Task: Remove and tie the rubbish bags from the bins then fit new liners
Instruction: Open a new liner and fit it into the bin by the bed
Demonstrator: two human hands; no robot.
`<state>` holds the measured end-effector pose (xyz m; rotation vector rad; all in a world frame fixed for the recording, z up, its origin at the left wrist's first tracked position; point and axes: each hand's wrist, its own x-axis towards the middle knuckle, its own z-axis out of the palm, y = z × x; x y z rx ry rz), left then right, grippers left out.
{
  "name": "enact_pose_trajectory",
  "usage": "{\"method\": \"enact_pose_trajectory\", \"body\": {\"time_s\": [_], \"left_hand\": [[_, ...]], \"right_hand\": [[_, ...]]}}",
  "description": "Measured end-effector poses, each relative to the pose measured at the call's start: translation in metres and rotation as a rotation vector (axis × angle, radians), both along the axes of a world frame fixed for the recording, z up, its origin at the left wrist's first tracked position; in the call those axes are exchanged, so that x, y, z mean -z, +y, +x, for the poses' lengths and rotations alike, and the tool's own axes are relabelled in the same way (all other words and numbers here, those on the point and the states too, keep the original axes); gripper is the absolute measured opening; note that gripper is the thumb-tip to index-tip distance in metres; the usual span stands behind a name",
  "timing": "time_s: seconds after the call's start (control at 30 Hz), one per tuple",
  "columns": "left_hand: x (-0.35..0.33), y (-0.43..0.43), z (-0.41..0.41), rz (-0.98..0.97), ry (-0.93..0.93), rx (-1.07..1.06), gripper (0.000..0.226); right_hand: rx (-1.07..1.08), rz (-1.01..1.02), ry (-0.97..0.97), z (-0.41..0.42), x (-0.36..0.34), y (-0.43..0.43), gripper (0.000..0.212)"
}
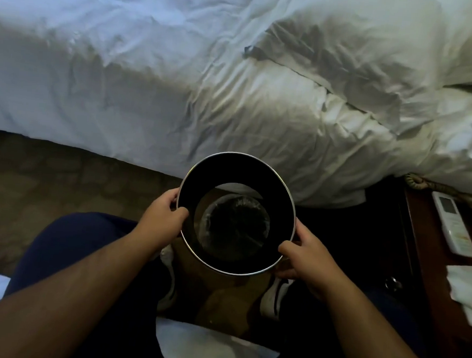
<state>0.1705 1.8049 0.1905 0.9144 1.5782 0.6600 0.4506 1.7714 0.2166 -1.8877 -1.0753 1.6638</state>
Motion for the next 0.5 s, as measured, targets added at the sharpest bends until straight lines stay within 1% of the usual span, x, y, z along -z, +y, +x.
{"method": "enact_pose_trajectory", "body": {"time_s": [0.2,0.37,0.5], "left_hand": [[0.023,0.009,0.011,-0.047,-0.019,0.013,0.045],[0.039,0.006,0.012,-0.081,-0.057,0.035,0.047],[0.049,0.009,0.011,-0.099,-0.032,0.051,0.046]], "right_hand": [[0.115,0.004,0.04,0.013,0.026,0.007,0.065],[0.11,-0.062,0.095,0.024,0.044,0.005,0.078],[0.085,-0.07,0.102,0.027,0.054,0.009,0.08]]}}
